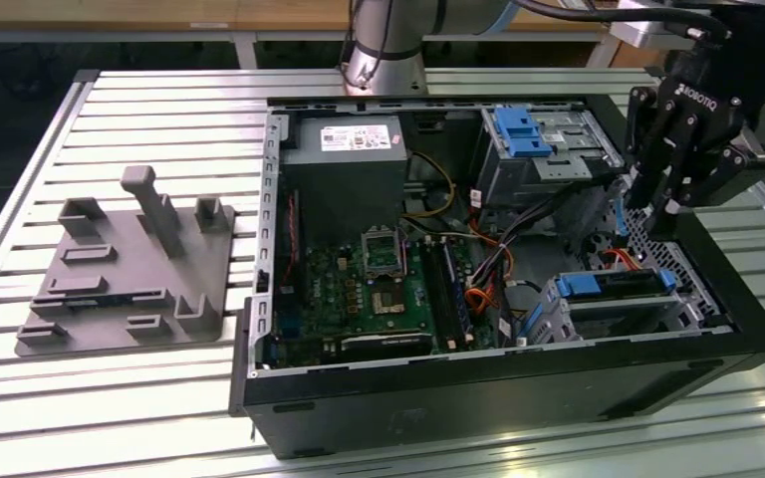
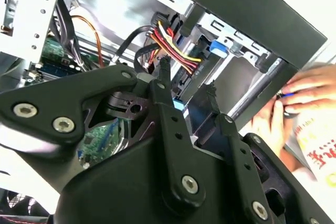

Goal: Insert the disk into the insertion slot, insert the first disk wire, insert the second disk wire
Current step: 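Insert the second disk wire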

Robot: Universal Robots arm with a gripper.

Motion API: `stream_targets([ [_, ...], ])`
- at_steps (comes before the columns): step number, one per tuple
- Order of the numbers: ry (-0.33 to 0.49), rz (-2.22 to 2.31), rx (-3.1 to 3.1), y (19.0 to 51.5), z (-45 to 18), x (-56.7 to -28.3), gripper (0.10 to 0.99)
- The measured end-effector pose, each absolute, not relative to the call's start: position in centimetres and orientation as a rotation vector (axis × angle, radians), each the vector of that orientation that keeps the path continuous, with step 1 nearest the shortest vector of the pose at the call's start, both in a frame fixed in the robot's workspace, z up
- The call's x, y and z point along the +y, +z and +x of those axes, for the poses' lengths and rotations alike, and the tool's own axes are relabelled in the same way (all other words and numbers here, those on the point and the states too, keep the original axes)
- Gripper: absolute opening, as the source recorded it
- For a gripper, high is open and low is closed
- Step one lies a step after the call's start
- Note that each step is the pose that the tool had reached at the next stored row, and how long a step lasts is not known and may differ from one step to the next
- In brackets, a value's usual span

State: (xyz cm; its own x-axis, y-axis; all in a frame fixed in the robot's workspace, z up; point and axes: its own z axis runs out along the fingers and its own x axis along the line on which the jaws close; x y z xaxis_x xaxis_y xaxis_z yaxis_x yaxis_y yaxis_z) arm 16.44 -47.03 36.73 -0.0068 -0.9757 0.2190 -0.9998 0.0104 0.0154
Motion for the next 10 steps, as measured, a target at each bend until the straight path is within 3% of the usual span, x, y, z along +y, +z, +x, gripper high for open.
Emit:
stream_targets([
  [10,0.246,2.071,-2.089,36.71,16.28,-46.65,0.416],
])
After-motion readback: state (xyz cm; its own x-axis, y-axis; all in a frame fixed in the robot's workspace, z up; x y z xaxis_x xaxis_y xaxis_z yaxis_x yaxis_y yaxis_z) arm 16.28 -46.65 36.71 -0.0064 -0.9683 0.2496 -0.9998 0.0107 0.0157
